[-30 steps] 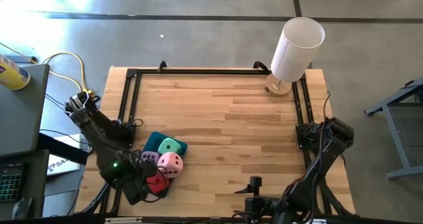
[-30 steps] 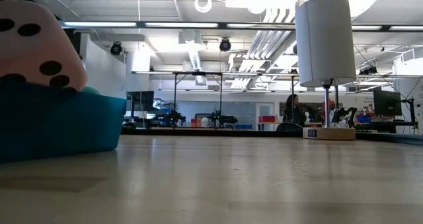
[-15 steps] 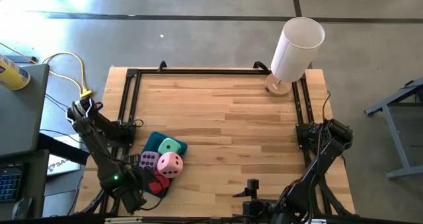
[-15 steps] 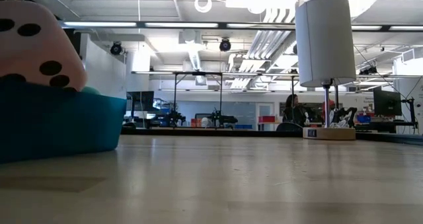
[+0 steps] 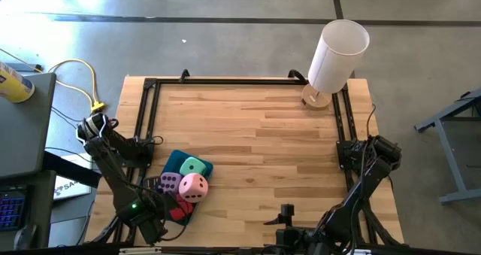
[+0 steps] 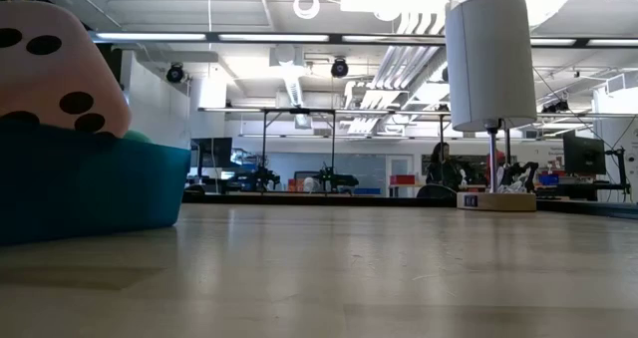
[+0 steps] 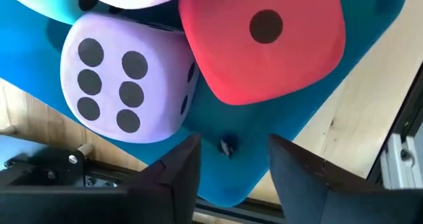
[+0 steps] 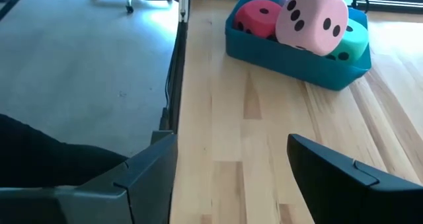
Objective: Pick & Place Dice
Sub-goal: Return to Home Position
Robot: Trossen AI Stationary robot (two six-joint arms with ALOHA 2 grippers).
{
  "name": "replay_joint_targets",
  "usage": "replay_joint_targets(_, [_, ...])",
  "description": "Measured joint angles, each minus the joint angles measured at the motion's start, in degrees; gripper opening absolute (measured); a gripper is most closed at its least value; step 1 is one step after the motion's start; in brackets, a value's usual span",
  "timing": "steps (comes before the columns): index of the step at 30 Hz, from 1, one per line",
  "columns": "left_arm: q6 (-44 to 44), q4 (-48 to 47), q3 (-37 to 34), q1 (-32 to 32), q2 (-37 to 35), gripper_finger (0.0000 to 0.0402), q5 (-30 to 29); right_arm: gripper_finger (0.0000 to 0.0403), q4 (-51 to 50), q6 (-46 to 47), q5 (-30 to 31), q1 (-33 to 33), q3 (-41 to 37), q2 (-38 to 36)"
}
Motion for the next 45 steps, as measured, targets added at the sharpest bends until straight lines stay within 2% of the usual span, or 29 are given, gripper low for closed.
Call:
replay_joint_targets(4, [3.9, 0.0, 0.0, 0.0, -0.1, 0.0175, 1.3, 0.0277, 1.0, 0.2, 0.0, 0.0, 0.0, 0.0])
replay_joint_targets(8, [3.2, 0.0, 0.0, 0.7, -0.8, 0.0168, 1.9, 0.0277, 4.8, -0.2, -0.4, -0.2, 0.0, 0.0])
replay_joint_targets(16, [8.1, -0.1, 0.0, 3.4, -4.8, 0.0119, -1.8, 0.0277, 6.2, -7.0, -1.2, -2.3, 0.0, 0.0])
replay_joint_targets(19, [12.4, 0.0, 0.0, 4.8, -6.8, 0.0092, -5.4, 0.0266, 7.3, -9.0, -4.7, -3.6, 0.0, -1.1])
replay_joint_targets(24, [20.6, -0.1, 0.0, 6.6, -10.1, 0.0048, -10.7, 0.0201, 7.9, -15.2, -9.5, -5.4, 0.0, -4.3])
replay_joint_targets(28, [22.7, -3.0, 0.0, 7.8, -13.0, 0.0018, -11.3, 0.0122, 3.6, -19.6, -9.6, -6.8, 0.0, -7.1])
replay_joint_targets(31, [22.0, -7.1, 0.0, 8.4, -15.4, 0.0003, -12.9, 0.0058, -1.9, -21.7, -7.3, -7.2, 0.0, -9.0])
replay_joint_targets(34, [22.9, -8.8, 0.0, 8.3, -18.1, 0.0001, -17.9, 0.0011, -7.3, -22.6, -6.5, -7.9, 0.0, -11.0])
replay_joint_targets(38, [27.6, -8.7, 0.0, 8.3, -21.7, 0.0001, -28.3, 0.0006, -11.3, -23.5, -6.7, -8.1, 0.0, -14.6])
replay_joint_targets(43, [38.0, -8.7, 0.0, 10.6, -26.0, 0.0001, -39.4, 0.0002, -16.4, -28.2, -7.3, -8.9, 0.0, -19.0])
replay_joint_targets(45, [41.3, -8.6, 0.0, 12.3, -27.8, 0.0001, -42.0, 0.0002, -18.4, -30.2, -7.2, -9.9, 0.0, -20.8])
